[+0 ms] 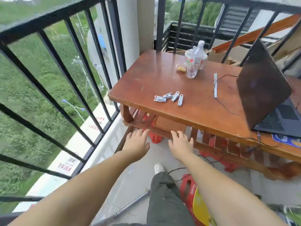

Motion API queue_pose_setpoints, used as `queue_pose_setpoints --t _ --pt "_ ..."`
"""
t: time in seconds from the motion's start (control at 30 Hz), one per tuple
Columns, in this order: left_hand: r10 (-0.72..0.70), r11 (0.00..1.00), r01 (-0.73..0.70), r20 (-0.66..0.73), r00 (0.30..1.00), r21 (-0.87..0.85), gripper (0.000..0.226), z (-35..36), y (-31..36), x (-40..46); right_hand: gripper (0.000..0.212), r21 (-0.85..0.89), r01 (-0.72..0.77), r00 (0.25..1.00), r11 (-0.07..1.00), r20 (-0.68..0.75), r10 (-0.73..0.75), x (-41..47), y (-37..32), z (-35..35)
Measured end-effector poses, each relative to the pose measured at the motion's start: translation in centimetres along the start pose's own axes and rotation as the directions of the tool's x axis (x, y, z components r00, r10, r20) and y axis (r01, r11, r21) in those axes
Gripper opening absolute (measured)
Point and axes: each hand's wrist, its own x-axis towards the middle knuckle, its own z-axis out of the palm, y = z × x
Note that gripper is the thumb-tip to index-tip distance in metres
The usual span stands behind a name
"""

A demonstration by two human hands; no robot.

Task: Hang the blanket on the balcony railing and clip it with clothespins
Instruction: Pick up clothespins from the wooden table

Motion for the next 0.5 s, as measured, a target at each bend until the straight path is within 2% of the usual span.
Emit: queue_pose_setpoints --t 0.23,0.4,0.5 --pt "-0.082 0.995 0.083 0.01 0.997 -0.048 0.052 -1.9 2.0 16.7 0.047 -0.07 0.098 0.995 0.993 0.036 -0.096 16.7 1.4 -5.8" --pt "-0.068 0.998 0.069 -0.035 0.997 0.013 0.057 -1.8 3.1 25.5 0.051 -0.119 0.185 0.982 0.975 0.0 -0.187 25.8 2.4 -8.0" --pt "-0.04 0.997 0.039 0.019 0.999 0.068 0.056 -1.2 2.5 28.7 0.052 -0.151 0.232 0.971 0.961 -0.012 -0.237 29.5 2.2 -7.8"
